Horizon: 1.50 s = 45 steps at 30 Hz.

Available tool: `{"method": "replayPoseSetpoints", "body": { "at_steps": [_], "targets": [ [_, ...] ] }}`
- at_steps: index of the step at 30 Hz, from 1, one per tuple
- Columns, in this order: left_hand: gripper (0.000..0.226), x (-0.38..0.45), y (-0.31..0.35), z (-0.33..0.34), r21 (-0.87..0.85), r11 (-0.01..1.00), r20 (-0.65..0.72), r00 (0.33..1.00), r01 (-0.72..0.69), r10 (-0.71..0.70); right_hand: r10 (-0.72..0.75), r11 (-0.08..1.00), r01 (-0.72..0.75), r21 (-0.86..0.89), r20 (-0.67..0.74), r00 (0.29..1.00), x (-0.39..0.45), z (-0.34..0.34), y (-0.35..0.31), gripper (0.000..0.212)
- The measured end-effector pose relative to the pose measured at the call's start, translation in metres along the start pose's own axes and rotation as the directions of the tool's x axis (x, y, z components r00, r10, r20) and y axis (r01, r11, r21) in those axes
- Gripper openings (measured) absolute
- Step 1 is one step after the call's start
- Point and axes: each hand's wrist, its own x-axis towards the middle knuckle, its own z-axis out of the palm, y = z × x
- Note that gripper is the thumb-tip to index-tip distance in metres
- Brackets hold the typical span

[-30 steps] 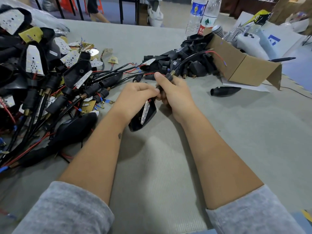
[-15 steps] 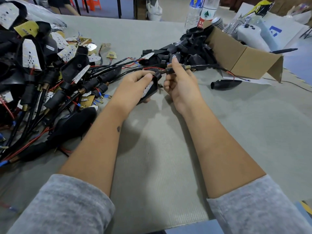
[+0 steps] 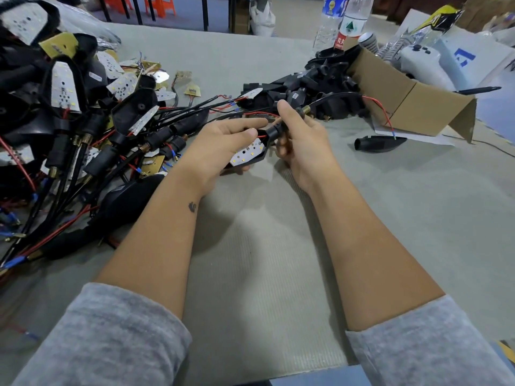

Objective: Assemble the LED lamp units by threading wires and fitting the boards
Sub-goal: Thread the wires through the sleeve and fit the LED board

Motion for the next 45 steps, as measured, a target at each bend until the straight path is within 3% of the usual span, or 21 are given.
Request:
{"method": "replayPoseSetpoints", "body": {
  "at_steps": [7, 14, 23, 26, 29, 32, 39, 42, 45],
  "targets": [
    [0.012, 0.001, 0.003, -0.001, -0.091, 0.995, -0.12, 0.991, 0.052, -0.062, 0.104, 0.986, -0.105, 0.13, 0.01, 0.994, 0.002, 0.002, -0.004, 0.055],
    [0.014, 0.0, 0.004, -0.005, -0.093, 0.993, -0.146, 0.986, 0.071, -0.084, 0.052, 0.971, -0.022, 0.24, -0.119, 0.991, 0.001, -0.004, -0.005, 0.019],
    [0.014, 0.001, 0.001, -0.011, -0.139, 0.988, -0.154, 0.984, 0.066, -0.088, -0.091, 0.991, 0.115, 0.07, -0.288, 0.953, -0.001, -0.004, 0.0, 0.017],
    [0.011, 0.005, 0.001, -0.013, -0.324, 0.944, -0.188, 0.974, 0.064, -0.13, -0.099, 0.989, 0.13, 0.076, -0.326, 0.94, -0.002, -0.003, -0.001, 0.015],
    [0.006, 0.009, 0.001, -0.019, -0.614, 0.79, -0.277, 0.933, 0.011, -0.229, -0.103, 0.987, 0.14, 0.078, -0.361, 0.927, -0.003, -0.003, -0.002, 0.012],
    [0.006, 0.011, -0.001, -0.02, -0.699, 0.714, -0.329, 0.909, -0.052, -0.257, -0.146, 0.987, 0.159, 0.002, -0.376, 0.915, -0.003, -0.003, -0.002, 0.015],
    [0.005, 0.014, -0.003, -0.017, -0.733, 0.661, -0.394, 0.893, -0.161, -0.219, -0.317, 0.917, 0.218, -0.333, -0.283, 0.905, -0.003, -0.002, 0.0, 0.018],
    [0.028, 0.015, -0.006, -0.014, -0.625, 0.777, -0.36, 0.912, -0.078, -0.199, -0.376, 0.82, 0.254, -0.514, -0.147, 0.915, -0.005, 0.003, 0.002, 0.025],
    [0.052, 0.014, -0.008, -0.012, -0.619, 0.786, -0.258, 0.947, -0.01, -0.191, -0.448, 0.731, 0.398, -0.554, 0.049, 0.893, -0.011, 0.008, 0.005, 0.027]
  ]
}}
